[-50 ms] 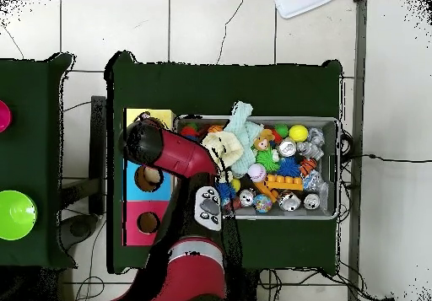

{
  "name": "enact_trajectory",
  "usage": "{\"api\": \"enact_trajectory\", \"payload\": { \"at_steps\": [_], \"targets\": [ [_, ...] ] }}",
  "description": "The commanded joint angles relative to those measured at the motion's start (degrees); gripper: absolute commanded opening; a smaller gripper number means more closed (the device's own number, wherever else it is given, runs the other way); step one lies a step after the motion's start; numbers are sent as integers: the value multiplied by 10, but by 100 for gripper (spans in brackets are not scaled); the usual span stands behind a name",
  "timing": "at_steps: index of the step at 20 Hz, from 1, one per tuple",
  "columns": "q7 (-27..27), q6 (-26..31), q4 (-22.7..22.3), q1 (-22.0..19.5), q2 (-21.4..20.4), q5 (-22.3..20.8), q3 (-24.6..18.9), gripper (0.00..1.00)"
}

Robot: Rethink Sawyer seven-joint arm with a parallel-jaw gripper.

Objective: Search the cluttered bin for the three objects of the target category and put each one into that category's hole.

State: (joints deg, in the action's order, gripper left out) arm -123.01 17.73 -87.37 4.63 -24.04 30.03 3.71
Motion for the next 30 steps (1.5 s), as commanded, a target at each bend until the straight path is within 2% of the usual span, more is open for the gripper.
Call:
{"api": "enact_trajectory", "payload": {
  "at_steps": [1,7,11,12,22,30],
  "targets": [
    [-61,-76,-57,-36,99,-31,-81,0],
    [-68,-47,-56,-34,85,-33,-75,0],
    [-82,-10,-47,-11,73,-30,-42,0],
    [-88,4,-41,-2,73,-30,-29,100],
    [-81,101,-39,5,28,-38,0,100],
    [-79,140,-50,5,-2,-40,5,100]
  ]
}}
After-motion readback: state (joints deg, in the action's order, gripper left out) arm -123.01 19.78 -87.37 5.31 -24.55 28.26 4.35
